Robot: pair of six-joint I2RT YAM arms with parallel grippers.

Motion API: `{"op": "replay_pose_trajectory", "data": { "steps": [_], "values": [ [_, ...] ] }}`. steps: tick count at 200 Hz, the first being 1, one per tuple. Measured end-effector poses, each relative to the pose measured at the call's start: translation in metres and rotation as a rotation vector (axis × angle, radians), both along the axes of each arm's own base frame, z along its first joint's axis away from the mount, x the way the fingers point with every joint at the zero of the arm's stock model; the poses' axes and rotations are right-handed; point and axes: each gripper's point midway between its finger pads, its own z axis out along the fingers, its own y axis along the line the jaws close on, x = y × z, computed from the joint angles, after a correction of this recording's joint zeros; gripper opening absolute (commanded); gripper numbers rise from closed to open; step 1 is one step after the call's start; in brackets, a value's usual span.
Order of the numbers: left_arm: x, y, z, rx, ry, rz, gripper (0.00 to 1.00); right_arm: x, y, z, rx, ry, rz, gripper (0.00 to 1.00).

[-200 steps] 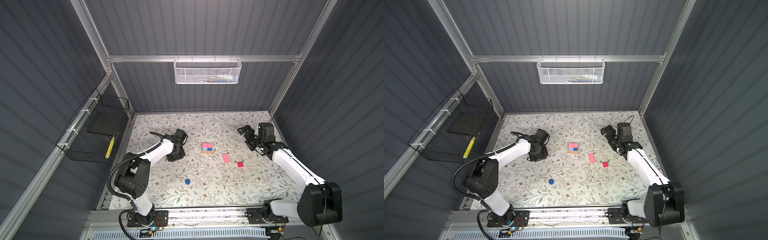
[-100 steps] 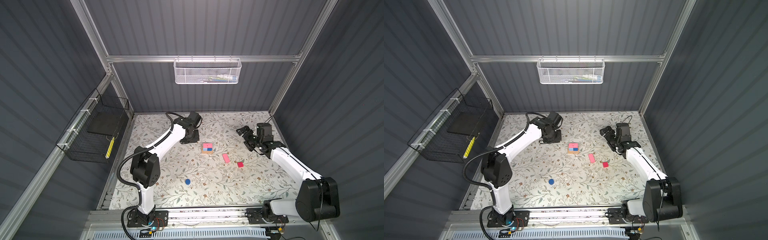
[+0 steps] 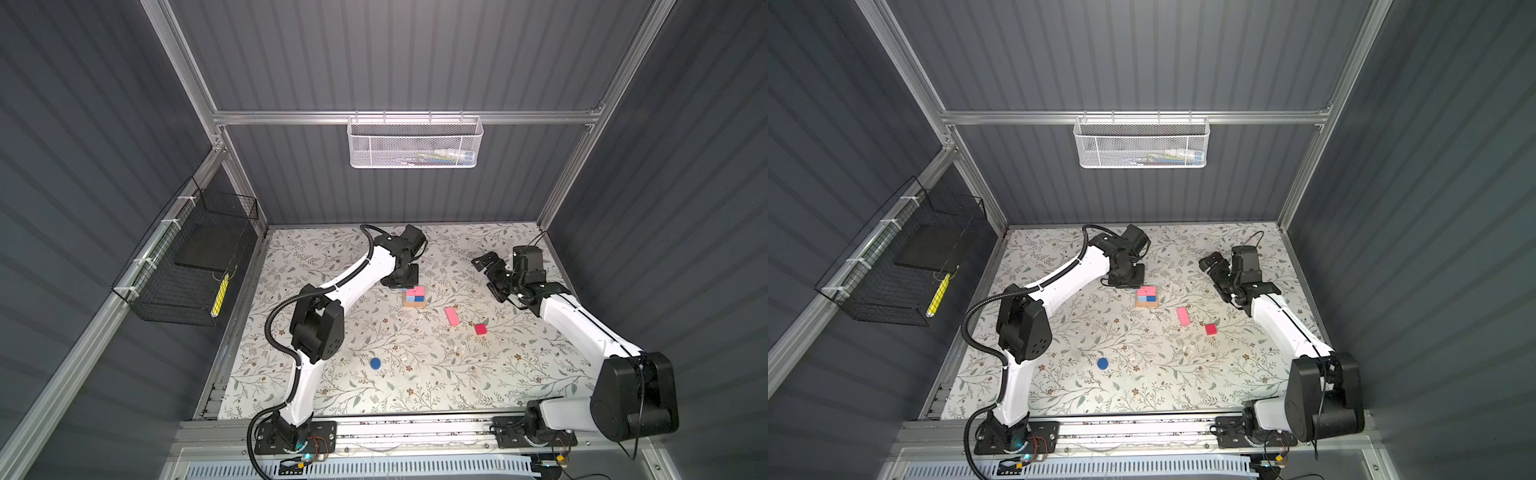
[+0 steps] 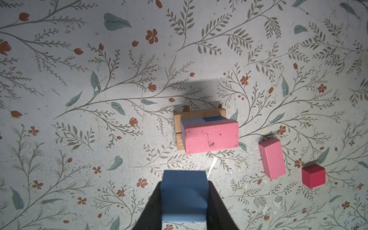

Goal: Build the wood block tower
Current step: 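Lift the light blue cube and carry it over the stack, then lower the light blue cube toward the pink block with the left gripper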

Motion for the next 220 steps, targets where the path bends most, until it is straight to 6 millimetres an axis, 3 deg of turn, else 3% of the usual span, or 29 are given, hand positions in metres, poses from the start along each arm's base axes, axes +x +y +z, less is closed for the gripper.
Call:
{"op": "replay_pose_trajectory", "data": {
  "steps": [28, 70, 148, 220],
  "values": [
    [0.007, -0.011, -0.002, -0.011, -0.003, -0.008, 0.03, 0.000, 0.001, -0.002, 0.001, 0.005, 0.003, 0.99],
    [0.005, -0.023, -0.021, 0.009, 0.030, -0.020, 0.03, 0.001, 0.001, -0.002, 0.001, 0.005, 0.004, 0.99],
    [-0.001, -0.030, -0.020, 0.007, 0.039, 0.006, 0.03, 0.002, 0.000, -0.004, 0.008, 0.006, 0.006, 0.99],
    [0.005, -0.027, -0.028, 0.038, 0.026, 0.040, 0.04, 0.004, -0.001, -0.002, 0.013, -0.003, 0.010, 0.99]
  ]
}}
